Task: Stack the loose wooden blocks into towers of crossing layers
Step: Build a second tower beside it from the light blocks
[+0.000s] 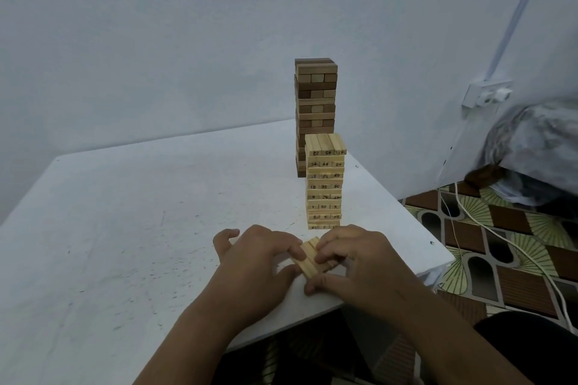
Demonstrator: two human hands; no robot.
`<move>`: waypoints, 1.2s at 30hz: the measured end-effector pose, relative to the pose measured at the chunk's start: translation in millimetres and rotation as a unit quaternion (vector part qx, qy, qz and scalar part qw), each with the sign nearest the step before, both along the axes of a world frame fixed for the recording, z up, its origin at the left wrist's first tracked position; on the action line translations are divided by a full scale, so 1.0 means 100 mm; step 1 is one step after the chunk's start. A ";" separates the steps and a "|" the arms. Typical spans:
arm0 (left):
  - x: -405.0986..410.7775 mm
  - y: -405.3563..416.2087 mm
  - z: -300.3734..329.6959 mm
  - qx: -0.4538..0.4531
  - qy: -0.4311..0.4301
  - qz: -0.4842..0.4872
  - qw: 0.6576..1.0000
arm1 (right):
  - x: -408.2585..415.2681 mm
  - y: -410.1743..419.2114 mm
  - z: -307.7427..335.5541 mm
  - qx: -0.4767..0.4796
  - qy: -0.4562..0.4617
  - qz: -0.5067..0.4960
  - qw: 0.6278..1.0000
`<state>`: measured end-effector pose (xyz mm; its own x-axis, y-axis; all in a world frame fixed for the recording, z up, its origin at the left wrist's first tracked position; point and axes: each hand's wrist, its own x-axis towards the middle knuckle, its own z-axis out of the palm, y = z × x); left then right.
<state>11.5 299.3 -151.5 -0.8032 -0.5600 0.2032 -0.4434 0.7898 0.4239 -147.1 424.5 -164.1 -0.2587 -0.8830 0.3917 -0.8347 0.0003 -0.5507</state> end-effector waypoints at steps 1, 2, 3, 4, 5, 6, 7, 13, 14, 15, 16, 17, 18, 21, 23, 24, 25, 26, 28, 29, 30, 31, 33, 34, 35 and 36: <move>0.00 0.00 0.00 0.000 0.005 0.000 1.000 | 0.02 0.00 -0.01 -0.012 0.007 -0.006 1.000; 0.00 0.00 -0.01 0.001 0.007 0.000 1.000 | 0.03 0.00 -0.02 -0.023 0.013 -0.010 1.000; 0.00 0.00 -0.01 0.000 0.008 0.001 1.000 | 0.05 -0.01 -0.03 -0.030 0.015 -0.010 0.999; 0.00 0.00 -0.01 0.000 0.010 0.001 1.000 | 0.05 -0.02 -0.04 -0.034 0.015 -0.004 0.999; 0.01 0.00 -0.02 -0.001 0.014 0.000 1.000 | 0.06 -0.02 -0.05 -0.040 0.012 0.005 0.999; 0.02 0.00 -0.02 -0.001 0.018 -0.004 1.000 | 0.05 -0.02 -0.05 -0.046 0.002 0.016 0.999; 0.03 0.00 -0.03 -0.001 0.019 -0.009 1.000 | 0.04 -0.02 -0.05 -0.050 -0.012 0.028 0.998; 0.05 -0.02 -0.04 0.016 0.004 -0.045 0.999 | -0.03 0.04 0.00 -0.033 -0.045 0.058 0.997; 0.05 -0.02 -0.04 0.017 0.001 -0.043 0.999 | -0.04 0.05 0.00 -0.025 -0.046 0.058 0.997; 0.05 -0.03 -0.04 0.019 0.000 -0.041 0.999 | -0.06 0.07 0.00 -0.015 -0.044 0.053 0.998; 0.05 -0.03 -0.04 0.022 -0.001 -0.038 0.999 | -0.07 0.08 0.00 -0.001 -0.036 0.043 0.998; 0.04 -0.03 -0.04 0.022 -0.002 -0.035 0.999 | -0.09 0.10 0.00 0.013 -0.025 0.025 0.999; 0.04 -0.03 -0.04 0.023 -0.005 -0.032 0.999 | -0.11 0.11 0.00 0.027 -0.017 0.006 0.999; 0.03 -0.02 -0.02 0.024 -0.014 -0.026 0.999 | -0.11 0.12 0.00 0.047 -0.017 -0.023 0.998; 0.03 -0.02 -0.01 0.021 -0.019 -0.029 0.999 | -0.10 0.12 0.01 0.041 -0.025 -0.019 0.999; 0.03 -0.02 -0.01 0.021 -0.021 -0.029 0.999 | -0.10 0.11 0.01 0.039 -0.031 -0.018 0.999; 0.03 -0.02 -0.01 0.022 -0.023 -0.029 0.999 | -0.09 0.12 0.01 0.042 -0.039 -0.020 0.998; 0.04 -0.02 -0.01 0.024 -0.025 -0.027 0.999 | -0.10 0.12 0.01 0.046 -0.046 -0.023 0.998; 0.03 -0.01 0.00 0.027 -0.024 -0.024 0.999 | -0.10 0.12 0.01 0.051 -0.055 -0.027 0.997; 0.03 0.00 0.01 0.028 -0.019 -0.024 0.999 | -0.10 0.12 0.01 0.052 -0.058 -0.028 0.997; 0.03 0.01 0.02 0.030 -0.015 -0.024 0.999 | -0.10 0.13 0.01 0.050 -0.061 -0.028 0.996; 0.03 0.02 0.03 0.032 -0.011 -0.025 0.999 | -0.10 0.13 0.02 0.048 -0.064 -0.027 0.996; 0.04 0.02 0.05 0.040 0.000 -0.024 0.999 | -0.09 0.13 0.04 0.046 -0.073 -0.024 0.996; 0.04 0.01 0.05 0.048 0.013 -0.024 0.998 | -0.09 0.14 0.07 0.044 -0.078 -0.024 0.996; 0.04 0.01 0.07 0.061 0.033 -0.022 0.997 | -0.09 0.15 0.10 0.037 -0.087 -0.025 0.995; 0.04 0.02 0.10 0.081 0.061 -0.016 0.995 | -0.08 0.16 0.14 0.024 -0.097 -0.029 0.995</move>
